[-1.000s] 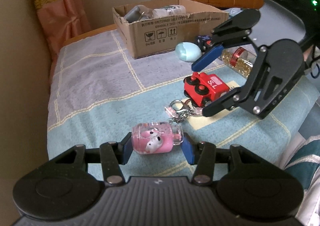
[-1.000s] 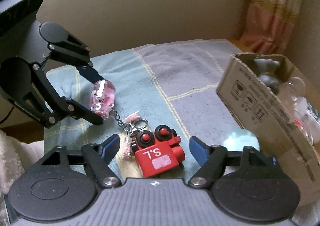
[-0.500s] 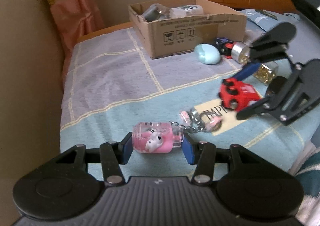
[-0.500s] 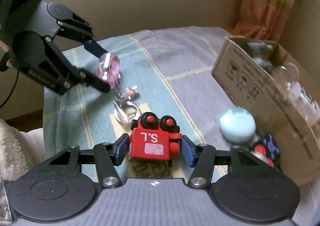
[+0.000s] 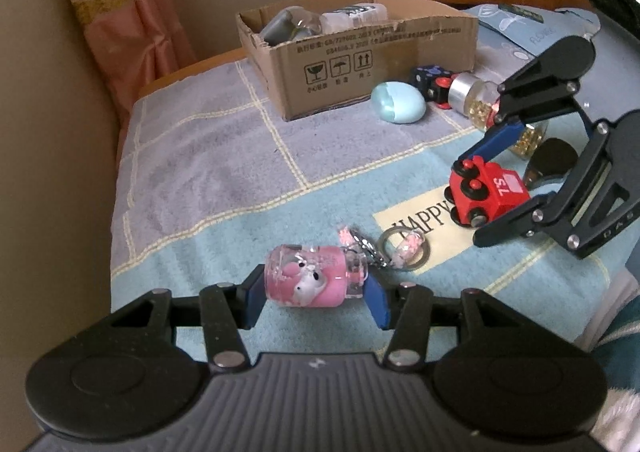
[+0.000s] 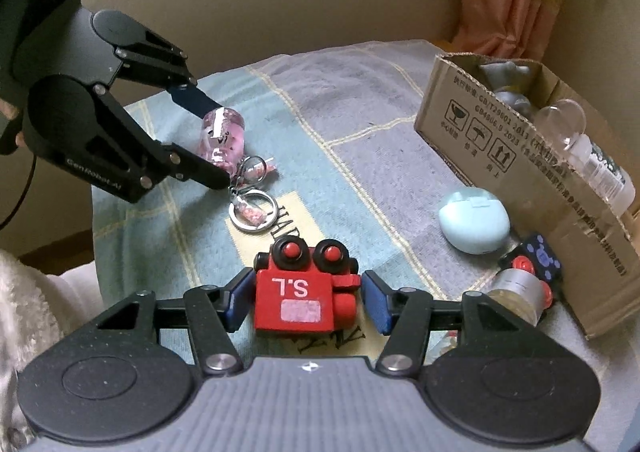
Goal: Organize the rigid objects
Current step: 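Carry the pig keychain and red toy car over the cardboard box with both tools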
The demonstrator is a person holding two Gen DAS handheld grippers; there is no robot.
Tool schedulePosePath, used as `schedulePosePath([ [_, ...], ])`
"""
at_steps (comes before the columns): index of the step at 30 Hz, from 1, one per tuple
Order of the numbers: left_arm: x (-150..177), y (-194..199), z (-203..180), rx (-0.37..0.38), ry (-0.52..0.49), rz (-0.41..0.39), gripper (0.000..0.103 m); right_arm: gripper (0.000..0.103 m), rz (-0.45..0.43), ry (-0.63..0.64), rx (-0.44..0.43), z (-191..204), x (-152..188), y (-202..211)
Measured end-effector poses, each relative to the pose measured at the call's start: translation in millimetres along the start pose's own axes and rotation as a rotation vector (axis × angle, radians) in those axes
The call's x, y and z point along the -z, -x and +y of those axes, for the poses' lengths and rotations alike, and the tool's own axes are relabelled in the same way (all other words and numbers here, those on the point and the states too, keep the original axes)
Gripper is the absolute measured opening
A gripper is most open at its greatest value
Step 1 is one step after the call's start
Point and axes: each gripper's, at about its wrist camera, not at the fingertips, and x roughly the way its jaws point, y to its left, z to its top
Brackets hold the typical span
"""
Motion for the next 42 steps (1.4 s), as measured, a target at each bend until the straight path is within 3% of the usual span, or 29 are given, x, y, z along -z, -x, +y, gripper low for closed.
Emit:
schedulePosePath([
  [10,-8.8,-1.2,3.1,0.029,0.03,0.03,0.049,0.059,0.022,-0.025,-0.001,-0.9,-1.5,0.3],
  [22,-57.7,14.4,-0.2,0.051,-0.066,0.048,0.049,0.057,-0.016,-0.062,0.002,-23.6,-17.8,37.9],
  [31,-114.4,26.1,-3.3,0.093,-0.11,-0.007,0.049,0.057,-0.076,-0.1,0.122,-69.3,-30.8,82.2],
  [36,-145.2,28.0,-2.5,0.12,-0.104,-0.024,0.049,0.057,-0.079,-0.176,0.19,-106.6,-35.3,94.4],
  [42,-192.8,35.8,1.4,0.111,-0.093,-0.097,0.049,0.058,-0.079,-0.284,0.262,-152.9,-37.9,96.6],
])
